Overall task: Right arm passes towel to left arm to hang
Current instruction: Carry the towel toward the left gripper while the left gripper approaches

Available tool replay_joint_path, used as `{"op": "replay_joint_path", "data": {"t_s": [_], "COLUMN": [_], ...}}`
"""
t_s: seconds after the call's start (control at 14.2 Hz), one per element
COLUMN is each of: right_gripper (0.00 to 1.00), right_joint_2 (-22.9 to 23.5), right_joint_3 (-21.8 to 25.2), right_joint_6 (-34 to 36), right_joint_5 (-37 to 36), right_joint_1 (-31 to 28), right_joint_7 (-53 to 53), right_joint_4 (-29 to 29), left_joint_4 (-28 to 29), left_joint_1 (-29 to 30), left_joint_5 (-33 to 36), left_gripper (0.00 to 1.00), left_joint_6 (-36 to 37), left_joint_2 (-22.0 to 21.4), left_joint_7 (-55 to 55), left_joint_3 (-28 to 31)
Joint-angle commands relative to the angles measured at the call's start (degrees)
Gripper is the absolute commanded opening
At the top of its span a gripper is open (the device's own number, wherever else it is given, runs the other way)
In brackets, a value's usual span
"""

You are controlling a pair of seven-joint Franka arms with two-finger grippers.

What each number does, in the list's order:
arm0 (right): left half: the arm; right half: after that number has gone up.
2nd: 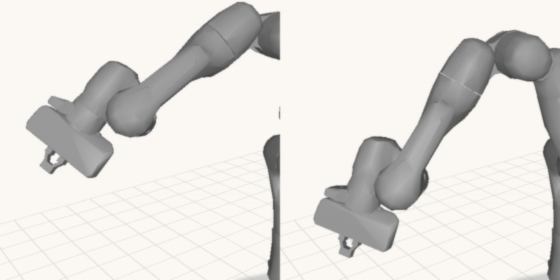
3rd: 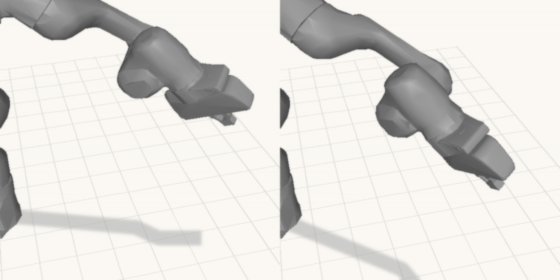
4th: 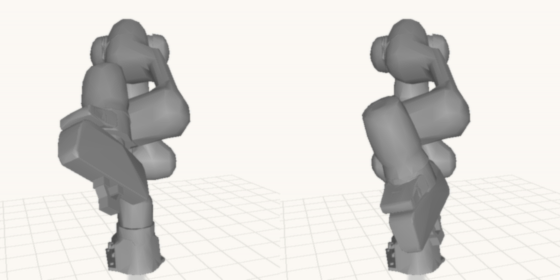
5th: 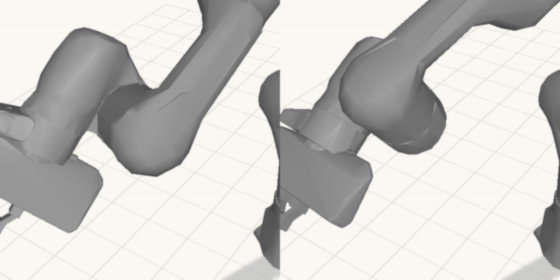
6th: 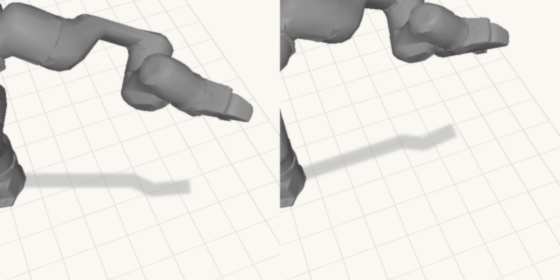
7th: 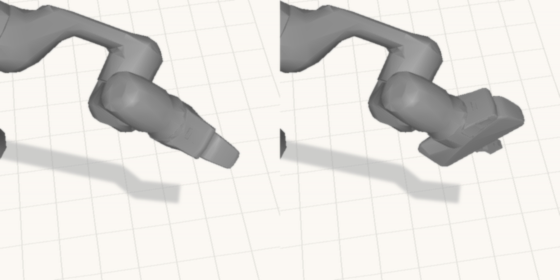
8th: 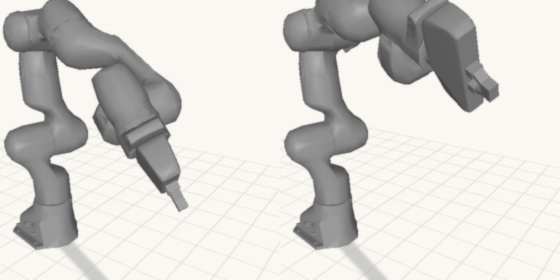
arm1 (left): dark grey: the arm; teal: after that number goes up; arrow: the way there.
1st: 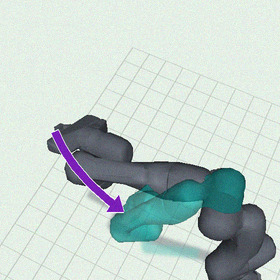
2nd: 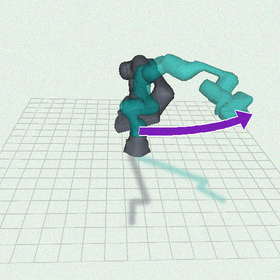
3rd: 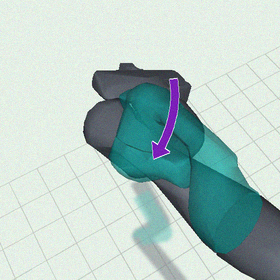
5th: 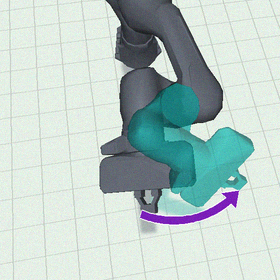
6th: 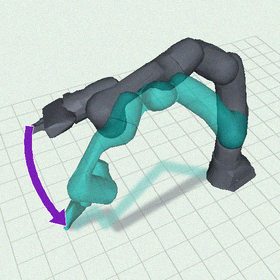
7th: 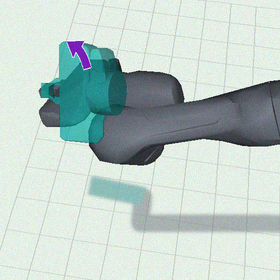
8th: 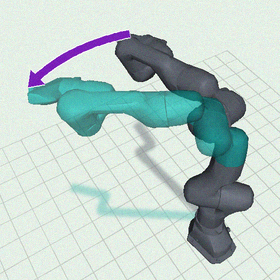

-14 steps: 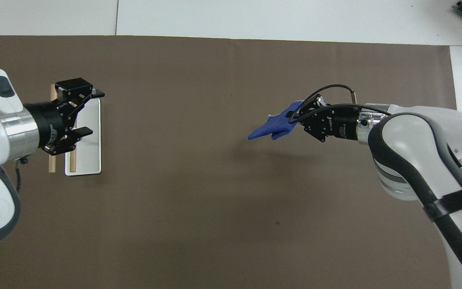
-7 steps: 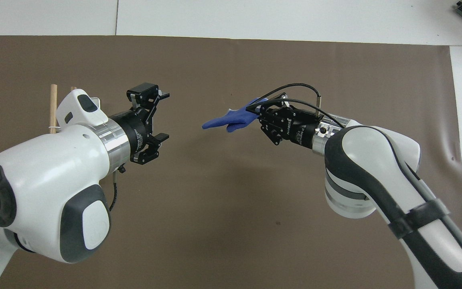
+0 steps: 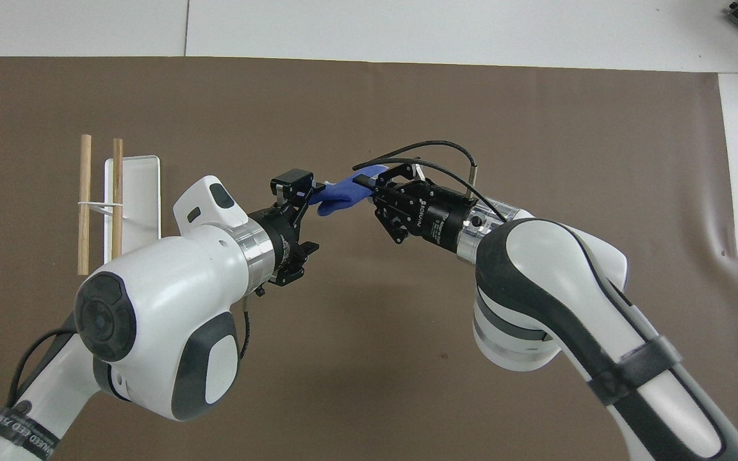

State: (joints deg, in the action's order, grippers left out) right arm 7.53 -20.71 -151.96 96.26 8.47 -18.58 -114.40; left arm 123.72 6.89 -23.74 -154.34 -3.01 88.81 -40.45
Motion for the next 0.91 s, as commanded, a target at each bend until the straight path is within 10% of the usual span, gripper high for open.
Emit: {"op": "replay_joint_path", "data": {"t_s": [0.0,0.49,0.84], "right_gripper": [0.0,0.0,0.0], "right_joint_2": [1.08,1.08,0.99], "right_joint_3": [-0.29,-0.29,-0.2], "right_joint_6": [-0.88,-0.88,-1.06], "right_joint_5": [1.57,1.56,1.56], "right_joint_1": [-0.3,-0.47,-0.39], "right_joint_7": [-0.32,-0.23,-0.23], "right_joint_4": [1.54,1.54,1.54], "left_joint_4": [1.97,-1.9,-1.81], "left_joint_1": [-0.21,1.1,1.9], "left_joint_5": [-0.87,-0.69,-0.61], "left_gripper": [1.0,0.95,0.52], "left_joint_6": [-5.09,-8.7,-8.87], "left_joint_2": [1.42,4.23,5.12], "left_joint_7": [-0.74,-6.28,-7.69], "left_joint_3": [0.11,0.64,0.64]}}
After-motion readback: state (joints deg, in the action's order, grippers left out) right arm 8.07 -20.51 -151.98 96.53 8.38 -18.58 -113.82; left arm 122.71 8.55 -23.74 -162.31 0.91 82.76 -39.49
